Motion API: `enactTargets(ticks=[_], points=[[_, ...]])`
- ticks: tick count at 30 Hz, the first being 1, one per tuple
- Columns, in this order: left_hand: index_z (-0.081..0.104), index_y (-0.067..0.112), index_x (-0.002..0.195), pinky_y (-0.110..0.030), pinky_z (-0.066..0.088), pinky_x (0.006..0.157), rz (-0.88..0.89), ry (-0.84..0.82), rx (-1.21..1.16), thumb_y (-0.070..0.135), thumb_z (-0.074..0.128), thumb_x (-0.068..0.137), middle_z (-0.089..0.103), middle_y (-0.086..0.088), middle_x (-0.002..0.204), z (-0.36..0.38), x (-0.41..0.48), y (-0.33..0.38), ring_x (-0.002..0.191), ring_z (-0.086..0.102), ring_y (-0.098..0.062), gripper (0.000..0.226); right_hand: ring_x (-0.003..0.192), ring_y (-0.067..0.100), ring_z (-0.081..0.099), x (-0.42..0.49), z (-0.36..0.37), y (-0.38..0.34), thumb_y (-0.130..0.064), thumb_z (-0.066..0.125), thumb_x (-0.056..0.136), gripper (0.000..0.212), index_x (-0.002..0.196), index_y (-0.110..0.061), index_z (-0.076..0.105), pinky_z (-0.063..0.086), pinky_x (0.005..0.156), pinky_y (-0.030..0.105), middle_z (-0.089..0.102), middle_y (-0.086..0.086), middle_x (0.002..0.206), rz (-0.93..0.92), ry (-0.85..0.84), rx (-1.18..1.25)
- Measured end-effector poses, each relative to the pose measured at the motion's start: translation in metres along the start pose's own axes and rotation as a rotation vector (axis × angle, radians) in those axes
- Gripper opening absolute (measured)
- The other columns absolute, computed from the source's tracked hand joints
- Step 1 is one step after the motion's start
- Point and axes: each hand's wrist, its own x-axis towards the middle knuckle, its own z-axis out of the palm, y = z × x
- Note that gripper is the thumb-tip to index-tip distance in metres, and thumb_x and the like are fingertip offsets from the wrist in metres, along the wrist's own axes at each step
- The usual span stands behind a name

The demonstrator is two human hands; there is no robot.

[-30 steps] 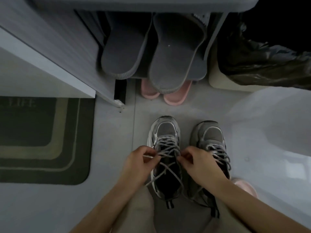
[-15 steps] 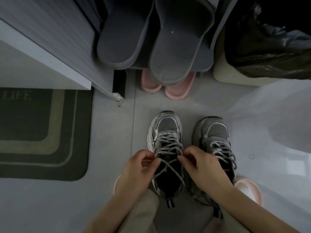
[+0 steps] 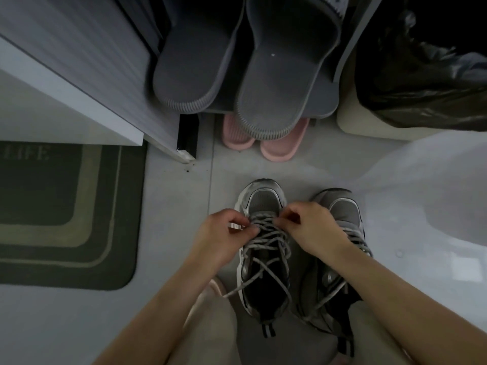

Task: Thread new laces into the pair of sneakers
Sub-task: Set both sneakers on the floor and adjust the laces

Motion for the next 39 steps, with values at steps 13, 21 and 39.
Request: enactTargets(ticks=[13,21,39], points=[[0.058,0.026,0.073,-0.022,0.034,0.046,0.034,-0.064,0.223,0.024,0.066,0.081,0.059,0.008,0.058,-0.004,0.005,0.015,0.042,0.045,-0.002,0.011,0.072,0.018,0.048,0.002,0.005,0.000,-0.020,0.063,0.082,0.009,0.082,-0.012,0.058,0.030,0.064,0.025,0.052,-0.001,0.076,-0.112,-0.011,-0.034],[0.056,0.029,0.074,-0.034,0.056,0.070,0.063,0.020,0.092,0.022,0.068,0.084,0.067,0.011,0.084,-0.004,-0.004,0.005,0.061,0.065,-0.006,0.017,0.072,0.016,0.055,-0.005,0.004,0.005,-0.022,0.068,0.083,0.011,0.086,-0.012,0.064,0.035,0.066,0.020,0.063,0.000,0.079,-0.110,0.101,0.036],[0.055,0.030,0.073,-0.029,0.054,0.076,0.036,-0.012,0.156,0.020,0.065,0.087,0.072,0.003,0.097,-0.002,-0.013,0.008,0.077,0.069,-0.014,0.020,0.071,0.023,0.054,-0.014,0.002,0.005,-0.016,0.067,0.082,0.010,0.080,-0.007,0.063,0.028,0.062,0.020,0.053,-0.001,0.071,-0.085,0.045,0.003]])
